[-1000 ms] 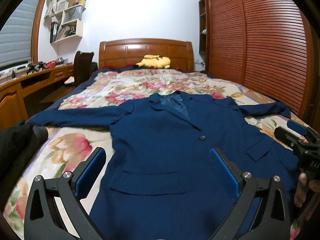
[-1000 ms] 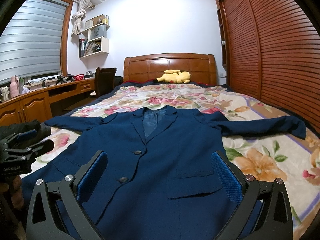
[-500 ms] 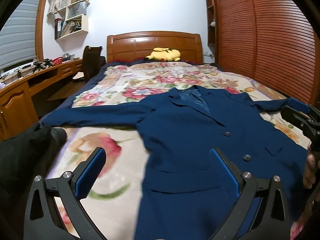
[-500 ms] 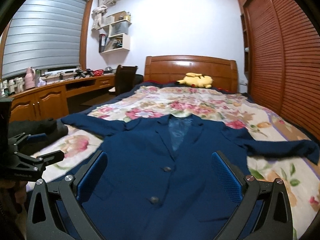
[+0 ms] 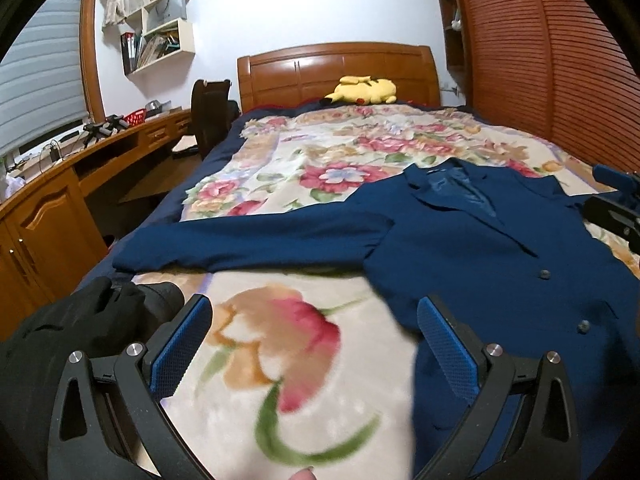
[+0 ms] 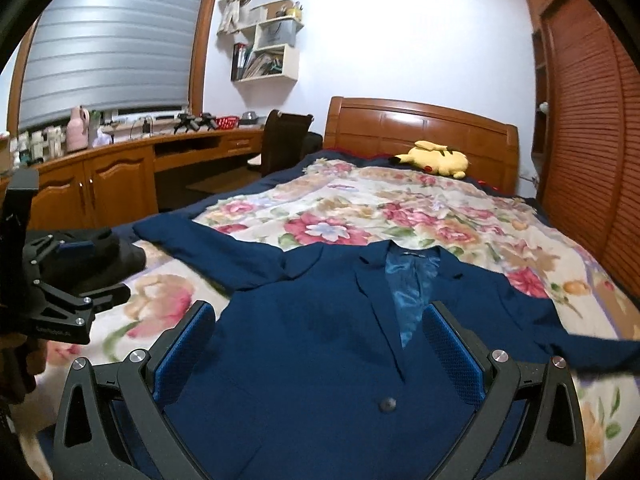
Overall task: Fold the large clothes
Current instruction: 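Move the left tool to the jacket sleeve nearest it and close on the cuff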
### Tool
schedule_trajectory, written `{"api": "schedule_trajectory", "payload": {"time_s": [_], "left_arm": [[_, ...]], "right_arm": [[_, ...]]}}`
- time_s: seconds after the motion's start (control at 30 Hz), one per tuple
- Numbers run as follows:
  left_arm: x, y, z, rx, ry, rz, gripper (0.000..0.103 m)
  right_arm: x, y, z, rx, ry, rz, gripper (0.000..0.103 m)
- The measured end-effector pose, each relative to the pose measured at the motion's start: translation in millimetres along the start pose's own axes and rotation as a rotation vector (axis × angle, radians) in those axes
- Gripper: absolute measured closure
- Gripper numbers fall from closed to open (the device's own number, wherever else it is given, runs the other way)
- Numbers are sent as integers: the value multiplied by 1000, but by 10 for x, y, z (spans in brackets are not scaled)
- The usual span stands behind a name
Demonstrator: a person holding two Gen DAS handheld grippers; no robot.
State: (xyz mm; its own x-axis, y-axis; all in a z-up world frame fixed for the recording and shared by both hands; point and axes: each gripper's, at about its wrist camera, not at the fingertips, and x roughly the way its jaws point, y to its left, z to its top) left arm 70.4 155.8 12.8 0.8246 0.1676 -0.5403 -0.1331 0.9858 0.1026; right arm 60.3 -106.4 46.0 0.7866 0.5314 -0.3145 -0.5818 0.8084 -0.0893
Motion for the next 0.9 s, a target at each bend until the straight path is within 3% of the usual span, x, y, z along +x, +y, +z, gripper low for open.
{"api": "schedule_trajectory", "payload": {"time_s": [0.17, 0.3, 0.5, 0.57, 0.9], "left_arm": [[255, 165, 98, -17, 38, 1, 0], [465, 239, 177, -13, 67, 7, 8], [872, 427, 283, -106, 135, -21, 20], [1001, 473, 310, -121, 156, 18, 20], [1571, 674, 427, -209, 234, 48, 20]], "right_arm": [[175, -46, -57, -9, 21, 28, 0], [281, -37, -130, -9, 71, 46, 0], [269, -100, -105, -33, 82, 57, 0], [254, -131, -104, -14, 81, 67, 0], [195, -50, -188, 1, 97, 76, 0]]}}
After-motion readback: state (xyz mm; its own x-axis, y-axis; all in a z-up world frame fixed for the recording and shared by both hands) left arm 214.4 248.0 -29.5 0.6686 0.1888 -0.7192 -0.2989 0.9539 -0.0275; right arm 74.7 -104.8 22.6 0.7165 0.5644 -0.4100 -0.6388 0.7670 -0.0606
